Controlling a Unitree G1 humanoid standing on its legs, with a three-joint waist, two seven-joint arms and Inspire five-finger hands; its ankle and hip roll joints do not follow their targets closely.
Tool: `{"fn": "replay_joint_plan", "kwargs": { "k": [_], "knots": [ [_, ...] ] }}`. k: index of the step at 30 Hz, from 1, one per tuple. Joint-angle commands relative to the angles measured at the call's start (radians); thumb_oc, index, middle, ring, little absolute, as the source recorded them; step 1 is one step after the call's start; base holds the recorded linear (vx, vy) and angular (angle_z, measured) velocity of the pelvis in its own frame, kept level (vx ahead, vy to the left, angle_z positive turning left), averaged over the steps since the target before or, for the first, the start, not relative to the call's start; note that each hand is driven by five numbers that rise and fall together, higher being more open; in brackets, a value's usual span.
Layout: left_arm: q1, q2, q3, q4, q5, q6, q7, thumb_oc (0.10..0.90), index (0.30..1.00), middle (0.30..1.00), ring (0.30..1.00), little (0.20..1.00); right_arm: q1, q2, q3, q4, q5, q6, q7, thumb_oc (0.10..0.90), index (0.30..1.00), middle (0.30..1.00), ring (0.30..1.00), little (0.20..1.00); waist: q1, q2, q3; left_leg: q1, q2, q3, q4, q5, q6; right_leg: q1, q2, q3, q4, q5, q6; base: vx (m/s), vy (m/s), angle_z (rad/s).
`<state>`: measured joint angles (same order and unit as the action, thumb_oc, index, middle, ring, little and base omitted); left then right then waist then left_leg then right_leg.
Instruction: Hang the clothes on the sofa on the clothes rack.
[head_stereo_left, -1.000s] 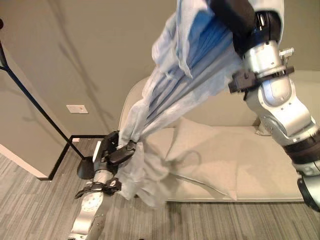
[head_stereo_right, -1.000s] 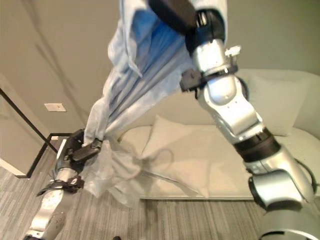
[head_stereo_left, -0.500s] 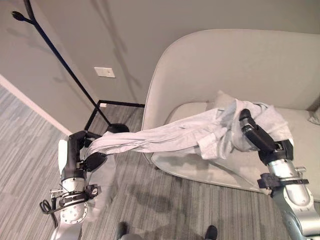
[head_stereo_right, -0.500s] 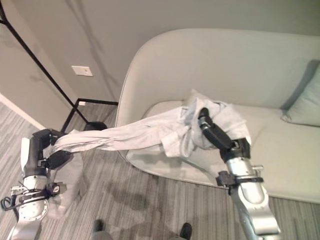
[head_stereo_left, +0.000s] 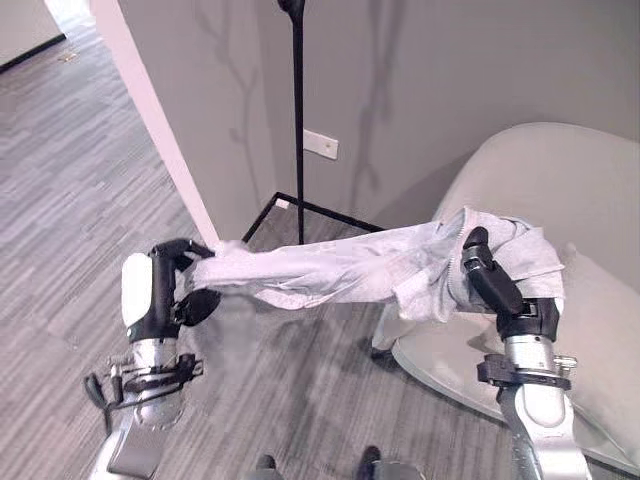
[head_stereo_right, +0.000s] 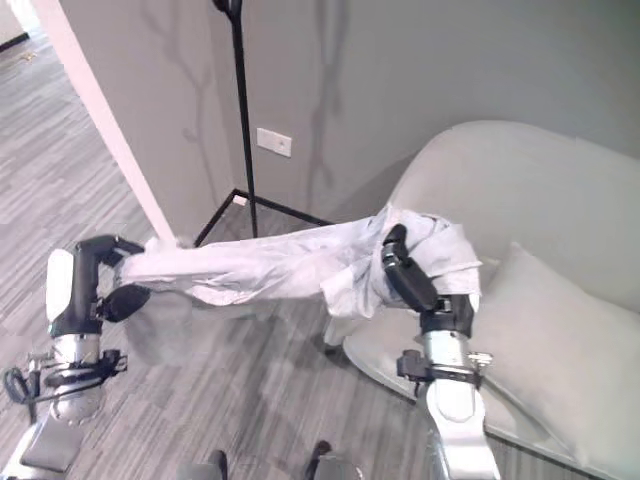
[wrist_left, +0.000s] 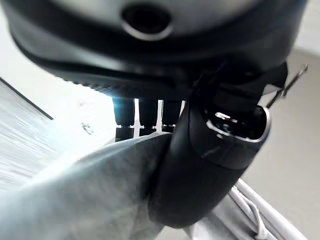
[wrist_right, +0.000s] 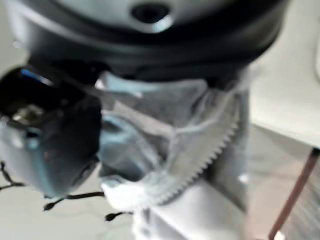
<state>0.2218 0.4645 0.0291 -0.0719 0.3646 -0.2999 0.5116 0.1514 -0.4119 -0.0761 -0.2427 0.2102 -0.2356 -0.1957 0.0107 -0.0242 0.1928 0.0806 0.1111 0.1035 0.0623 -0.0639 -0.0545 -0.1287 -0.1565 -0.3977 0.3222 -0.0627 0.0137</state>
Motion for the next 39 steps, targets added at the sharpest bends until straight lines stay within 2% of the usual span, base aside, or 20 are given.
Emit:
{"fn": "replay_joint_plan", "kwargs": {
  "k": [1,3,5,7,10,12,13,15,19,20,21,22,24,28,30,32,34,37,38,39],
  "knots": [
    [-0.119,0.065,0.101,-0.1,0.02,-0.06,0.072,0.4,0.3,0.3,0.3,0.3,-0.039,-0.054,-0.142,-0.02,-0.014,-0.12,-0.059,0.4,0.3,0.3,0.3,0.3,-0.04,-0.041,-0.108,-0.037,-0.123,-0.01,-0.097,0.007,0.044,0.02,0.082,0.113,-0.112,-0.003,0.063,0.04,0.098,-0.52],
    [-0.118,0.05,0.087,-0.08,0.047,-0.061,0.071,0.4,0.3,0.3,0.3,0.3,-0.025,-0.058,-0.16,-0.026,-0.036,-0.122,-0.079,0.4,0.3,0.3,0.3,0.3,-0.047,-0.06,-0.119,-0.027,-0.159,-0.019,-0.108,0.001,0.054,0.06,0.119,0.182,-0.198,0.015,0.046,0.07,0.048,-0.16],
    [-0.113,0.04,0.08,-0.074,0.056,-0.063,0.055,0.4,0.3,0.3,0.3,0.3,-0.003,-0.06,-0.171,-0.03,-0.052,-0.119,-0.076,0.4,0.3,0.3,0.3,0.3,-0.051,-0.065,-0.137,-0.024,-0.166,-0.024,-0.121,0.003,0.055,0.083,0.134,0.205,-0.244,0.028,0.042,0.11,-0.011,-0.09],
    [-0.106,0.044,0.084,-0.076,0.069,-0.062,0.054,0.4,0.3,0.3,0.3,0.3,0.006,-0.065,-0.182,-0.025,-0.066,-0.115,-0.079,0.4,0.3,0.3,0.3,0.3,-0.052,-0.063,-0.151,-0.022,-0.166,-0.022,-0.126,0.001,0.054,0.097,0.136,0.208,-0.274,0.041,0.046,0.09,-0.028,-0.01],
    [-0.128,0.085,0.12,-0.062,0.165,-0.034,0.105,0.4,0.3,0.3,0.3,0.3,0.005,-0.088,-0.194,-0.014,-0.133,-0.107,-0.099,0.4,0.3,0.3,0.3,0.3,-0.052,-0.062,-0.161,-0.042,-0.156,0.002,-0.015,-0.047,0.034,0.139,0.121,0.203,-0.341,0.064,0.062,0.06,-0.046,-0.04],
    [-0.146,0.098,0.133,-0.048,0.215,-0.02,0.147,0.4,0.3,0.3,0.3,0.3,0.001,-0.093,-0.201,-0.011,-0.156,-0.107,-0.108,0.4,0.3,0.3,0.3,0.3,-0.053,-0.067,-0.147,-0.082,-0.143,0.02,0.094,-0.081,0.018,0.158,0.116,0.2,-0.36,0.066,0.059,-0.01,-0.04,0.08],
    [-0.176,0.111,0.158,-0.034,0.264,0.005,0.196,0.4,0.3,0.3,0.3,0.3,-0.004,-0.116,-0.204,0.001,-0.232,-0.096,-0.136,0.4,0.3,0.3,0.3,0.3,-0.051,-0.073,-0.13,-0.153,-0.11,0.054,0.251,-0.045,-0.021,0.194,0.105,0.205,-0.377,0.059,0.047,0.0,-0.014,0.13],
    [-0.206,0.13,0.186,-0.016,0.319,0.034,0.245,0.4,0.3,0.3,0.3,0.3,-0.009,-0.141,-0.211,0.013,-0.311,-0.076,-0.161,0.4,0.3,0.3,0.3,0.3,-0.055,-0.067,-0.129,-0.194,-0.042,0.087,0.314,-0.004,-0.036,0.216,0.104,0.203,-0.396,0.054,0.046,0.07,0.03,0.07],
    [-0.258,0.195,0.237,-0.001,0.399,0.096,0.303,0.4,0.3,0.3,0.3,0.3,-0.036,-0.183,-0.216,0.003,-0.375,-0.072,-0.181,0.4,0.3,0.3,0.3,0.3,-0.046,-0.063,-0.153,-0.193,-0.001,0.066,0.183,-0.016,-0.019,0.212,0.081,0.221,-0.403,0.054,0.065,0.15,0.126,-0.04],
    [-0.269,0.222,0.255,0.001,0.419,0.116,0.321,0.4,0.3,0.3,0.3,0.3,-0.045,-0.201,-0.216,-0.001,-0.38,-0.076,-0.185,0.4,0.3,0.3,0.3,0.3,-0.035,-0.054,-0.162,-0.185,0.015,0.019,0.1,0.018,-0.032,0.218,0.083,0.239,-0.401,0.04,0.074,0.15,0.141,-0.14],
    [-0.271,0.222,0.255,0.002,0.42,0.118,0.323,0.4,0.3,0.3,0.3,0.3,-0.047,-0.201,-0.215,-0.001,-0.38,-0.076,-0.186,0.4,0.3,0.3,0.3,0.3,-0.036,-0.055,-0.16,-0.182,0.014,0.019,0.083,0.035,-0.033,0.213,0.083,0.238,-0.398,0.045,0.072,0.23,0.207,-0.22],
    [-0.29,0.243,0.262,0.008,0.435,0.133,0.332,0.4,0.3,0.3,0.3,0.3,-0.056,-0.222,-0.213,-0.004,-0.389,-0.079,-0.201,0.4,0.3,0.3,0.3,0.3,-0.03,-0.04,-0.167,-0.174,0.052,-0.044,-0.034,0.114,-0.06,0.217,0.081,0.258,-0.39,0.027,0.074,0.16,0.172,-0.33],
    [-0.334,0.276,0.261,0.019,0.447,0.153,0.348,0.4,0.3,0.3,0.3,0.3,-0.078,-0.257,-0.211,0.001,-0.412,-0.083,-0.224,0.4,0.3,0.3,0.3,0.3,-0.031,-0.029,-0.167,-0.186,0.1,-0.085,-0.119,0.163,-0.089,0.236,0.073,0.278,-0.378,-0.004,0.081,0.26,0.231,-0.4],
    [-0.389,0.305,0.237,0.035,0.454,0.168,0.356,0.4,0.3,0.3,0.3,0.3,-0.121,-0.297,-0.22,0.007,-0.462,-0.07,-0.271,0.4,0.3,0.3,0.3,0.3,-0.035,-0.001,-0.166,-0.238,0.145,-0.084,-0.148,0.193,-0.123,0.284,0.048,0.298,-0.368,-0.048,0.102,0.23,0.268,-0.35],
    [-0.398,0.316,0.224,0.037,0.458,0.158,0.337,0.4,0.3,0.3,0.3,0.3,-0.133,-0.308,-0.233,-0.006,-0.531,-0.046,-0.281,0.4,0.3,0.3,0.3,0.3,-0.026,0.026,-0.19,-0.215,0.132,-0.093,-0.14,0.205,-0.121,0.321,0.006,0.325,-0.358,-0.061,0.129,0.41,0.54,-0.62],
    [-0.449,0.334,0.194,0.029,0.446,0.148,0.312,0.4,0.3,0.3,0.3,0.3,-0.144,-0.3,-0.238,-0.012,-0.59,-0.01,-0.287,0.4,0.3,0.3,0.3,0.3,-0.026,0.012,-0.196,-0.221,0.07,-0.079,-0.074,0.177,-0.084,0.312,-0.054,0.34,-0.302,-0.036,0.151,0.33,0.524,-0.48],
    [-0.465,0.341,0.191,0.027,0.447,0.152,0.316,0.4,0.3,0.3,0.3,0.3,-0.153,-0.298,-0.244,-0.012,-0.612,0.003,-0.301,0.4,0.3,0.3,0.3,0.3,-0.025,0.0,-0.207,-0.21,0.045,-0.068,-0.069,0.148,-0.065,0.299,-0.077,0.346,-0.275,-0.032,0.16,0.18,0.292,0.03],
    [-0.511,0.358,0.18,0.029,0.445,0.175,0.325,0.4,0.3,0.3,0.3,0.3,-0.201,-0.294,-0.25,-0.004,-0.648,0.038,-0.341,0.4,0.3,0.3,0.3,0.3,-0.032,-0.008,-0.223,-0.156,-0.023,-0.045,-0.096,0.11,-0.002,0.243,-0.118,0.356,-0.156,0.046,0.167,0.17,0.375,0.03],
    [-0.531,0.36,0.18,0.019,0.448,0.185,0.333,0.4,0.3,0.3,0.3,0.3,-0.231,-0.304,-0.252,0.011,-0.669,0.057,-0.371,0.4,0.3,0.3,0.3,0.3,-0.029,-0.011,-0.217,-0.129,-0.049,-0.024,-0.115,0.107,0.021,0.206,-0.147,0.353,-0.084,0.107,0.171,0.11,0.404,-0.16],
    [-0.544,0.369,0.187,0.018,0.447,0.193,0.342,0.4,0.3,0.3,0.3,0.3,-0.255,-0.307,-0.255,0.017,-0.68,0.069,-0.397,0.4,0.3,0.3,0.3,0.3,-0.023,-0.002,-0.214,-0.111,-0.06,-0.011,-0.126,0.099,0.034,0.185,-0.165,0.324,-0.031,0.132,0.159,0.11,0.413,-0.19]
  ]
}}
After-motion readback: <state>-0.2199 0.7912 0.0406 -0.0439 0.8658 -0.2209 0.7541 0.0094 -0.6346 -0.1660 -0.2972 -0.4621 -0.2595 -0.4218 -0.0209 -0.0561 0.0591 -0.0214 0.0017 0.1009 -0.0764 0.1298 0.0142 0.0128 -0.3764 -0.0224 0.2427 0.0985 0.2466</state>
